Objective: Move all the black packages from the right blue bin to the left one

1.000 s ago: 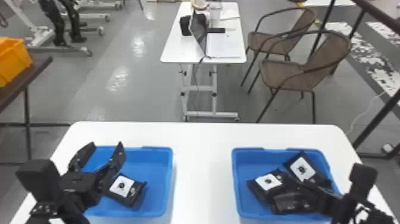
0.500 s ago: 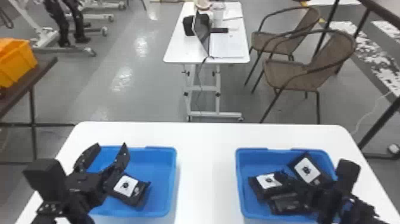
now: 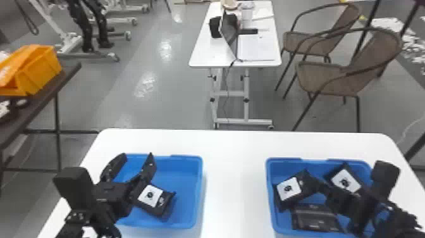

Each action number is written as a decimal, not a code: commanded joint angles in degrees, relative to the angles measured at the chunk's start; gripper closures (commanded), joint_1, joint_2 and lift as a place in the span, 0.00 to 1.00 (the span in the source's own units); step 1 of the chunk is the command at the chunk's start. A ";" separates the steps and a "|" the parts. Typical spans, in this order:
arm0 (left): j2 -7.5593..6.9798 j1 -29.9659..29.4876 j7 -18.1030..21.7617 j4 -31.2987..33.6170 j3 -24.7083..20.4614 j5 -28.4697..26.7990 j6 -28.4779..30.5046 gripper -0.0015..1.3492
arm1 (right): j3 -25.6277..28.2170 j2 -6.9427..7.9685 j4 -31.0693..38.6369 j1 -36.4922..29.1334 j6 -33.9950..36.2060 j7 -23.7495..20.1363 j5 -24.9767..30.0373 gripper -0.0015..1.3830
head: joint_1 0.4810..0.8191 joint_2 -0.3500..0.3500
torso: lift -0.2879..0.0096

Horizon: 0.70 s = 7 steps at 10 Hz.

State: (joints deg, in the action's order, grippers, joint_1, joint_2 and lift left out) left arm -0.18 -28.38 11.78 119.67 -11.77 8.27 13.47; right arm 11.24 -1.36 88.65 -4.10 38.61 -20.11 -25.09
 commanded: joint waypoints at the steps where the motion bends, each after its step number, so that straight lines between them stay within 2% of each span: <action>1: 0.32 0.08 0.00 -0.23 0.00 0.08 -0.02 0.32 | 0.36 -0.31 2.23 -0.73 0.68 0.34 -0.49 0.79 | 0.63 0.66 | 0.82; 3: 0.32 0.17 0.00 -0.32 0.00 0.52 -0.02 0.32 | 0.36 -0.22 2.67 -1.61 0.41 0.34 -2.59 0.79 | 0.63 0.65 | 0.82; 4: 0.32 0.35 -0.26 -0.32 0.00 1.13 -0.46 0.32 | 0.45 -0.31 5.57 -2.40 1.12 0.34 -4.53 0.80 | 0.63 0.65 | 0.82; 5: 0.32 0.52 -0.70 -0.23 -0.09 1.83 -0.90 0.32 | 0.89 -0.92 9.97 -3.19 2.08 0.43 -6.81 0.80 | 0.63 0.66 | 0.82; 7: 0.32 1.31 -0.70 -0.23 -0.88 7.37 2.17 0.32 | 3.44 -3.03 17.79 -4.07 3.75 1.66 -13.84 0.80 | 0.63 0.66 | 0.82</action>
State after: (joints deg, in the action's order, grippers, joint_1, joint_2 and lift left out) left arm -0.17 -27.36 11.06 119.43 -12.33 13.92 14.56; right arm 13.87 -3.84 104.29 -7.98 41.85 -18.61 -36.75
